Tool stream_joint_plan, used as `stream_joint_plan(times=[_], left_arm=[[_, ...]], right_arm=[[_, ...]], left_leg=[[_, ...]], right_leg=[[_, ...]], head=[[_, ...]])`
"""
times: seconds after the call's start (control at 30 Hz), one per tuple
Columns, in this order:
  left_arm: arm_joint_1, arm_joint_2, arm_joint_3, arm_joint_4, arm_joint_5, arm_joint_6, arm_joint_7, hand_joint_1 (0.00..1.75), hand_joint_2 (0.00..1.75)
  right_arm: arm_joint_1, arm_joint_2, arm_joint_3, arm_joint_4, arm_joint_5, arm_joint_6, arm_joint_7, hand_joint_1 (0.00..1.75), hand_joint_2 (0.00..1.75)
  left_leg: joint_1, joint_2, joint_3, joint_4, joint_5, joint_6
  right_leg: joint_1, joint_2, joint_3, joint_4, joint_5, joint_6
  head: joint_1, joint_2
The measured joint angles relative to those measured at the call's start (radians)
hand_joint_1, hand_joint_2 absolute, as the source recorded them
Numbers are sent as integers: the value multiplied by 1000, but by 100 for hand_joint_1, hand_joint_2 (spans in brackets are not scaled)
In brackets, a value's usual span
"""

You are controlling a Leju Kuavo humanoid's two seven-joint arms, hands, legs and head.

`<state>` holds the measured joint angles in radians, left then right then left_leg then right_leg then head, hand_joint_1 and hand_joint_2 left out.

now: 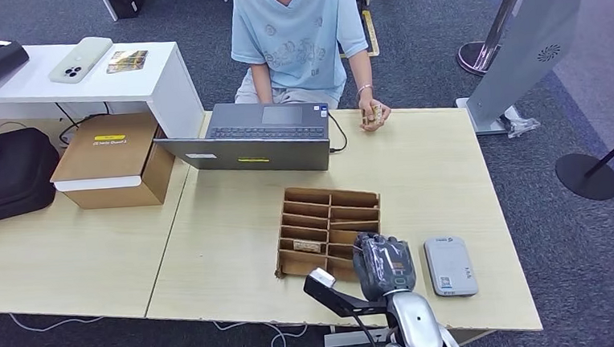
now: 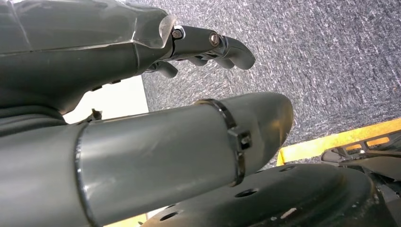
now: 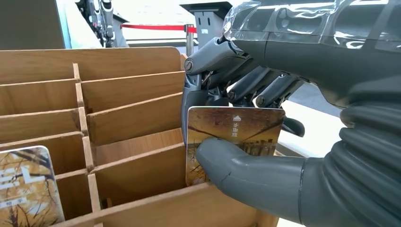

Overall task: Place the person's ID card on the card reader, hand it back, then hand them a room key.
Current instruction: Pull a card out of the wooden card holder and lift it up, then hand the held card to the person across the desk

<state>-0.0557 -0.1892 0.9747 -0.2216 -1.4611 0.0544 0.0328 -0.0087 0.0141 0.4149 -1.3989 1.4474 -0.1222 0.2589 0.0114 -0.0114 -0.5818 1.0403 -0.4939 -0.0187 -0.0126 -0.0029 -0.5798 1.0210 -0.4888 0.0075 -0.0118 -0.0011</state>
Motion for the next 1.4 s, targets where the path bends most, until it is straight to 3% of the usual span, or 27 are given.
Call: stream_joint_plan(times=[0.37, 0.57, 0.7, 0.87, 0.97, 1.1, 1.3, 1.4], left_arm=[[0, 1, 0, 0, -2, 0, 0, 0, 0], [0, 1, 0, 0, -4, 5, 0, 0, 0], [0, 0, 0, 0, -7, 7, 0, 0, 0], [0, 1, 0, 0, -10, 7, -10, 0, 0], [0, 3, 0, 0, -15, 6, -18, 0, 0], [-1, 5, 0, 0, -23, 6, -23, 0, 0], [-4, 8, -2, 0, -34, -4, -27, 0, 0], [-7, 10, -3, 0, -39, -10, -23, 0, 0]], right_arm=[[18, 0, -8, -39, -32, -69, -48, 175, 175], [31, 0, -12, -126, -117, -141, -127, 175, 175], [29, -4, -13, -202, -267, -168, -244, 175, 175], [-13, -25, -12, -275, -663, -72, -456, 175, 175], [-76, -41, -13, -287, -836, 21, -529, 175, 175], [-224, -52, -15, -246, -992, 145, -547, 175, 175], [-506, -39, -15, -46, -1196, 301, -468, 175, 175], [-663, -10, -15, 101, -1284, 330, -417, 175, 175]], left_leg=[[0, 0, 0, 0, 0, 0], [0, 0, 0, 0, 0, 0], [0, 0, 0, 0, 0, 0], [0, 0, 0, 0, 0, 0], [0, 1, 0, 0, 1, 0], [0, 2, 0, 0, 3, -1], [0, 3, 0, 0, 6, -2], [0, 3, -1, 0, 7, -2]], right_leg=[[0, 0, 0, 0, 0, 0], [0, 0, 0, 0, 0, 0], [0, 0, 0, 0, 0, 0], [0, 0, 0, 0, 0, 0], [0, 1, 0, 0, 1, 0], [0, 3, 0, 1, 3, -1], [0, 3, -1, 2, 6, -2], [0, 3, -2, 2, 7, -2]], head=[[0, 0], [0, 0], [0, 0], [0, 0], [0, 0], [0, 0], [0, 0], [0, 0]])
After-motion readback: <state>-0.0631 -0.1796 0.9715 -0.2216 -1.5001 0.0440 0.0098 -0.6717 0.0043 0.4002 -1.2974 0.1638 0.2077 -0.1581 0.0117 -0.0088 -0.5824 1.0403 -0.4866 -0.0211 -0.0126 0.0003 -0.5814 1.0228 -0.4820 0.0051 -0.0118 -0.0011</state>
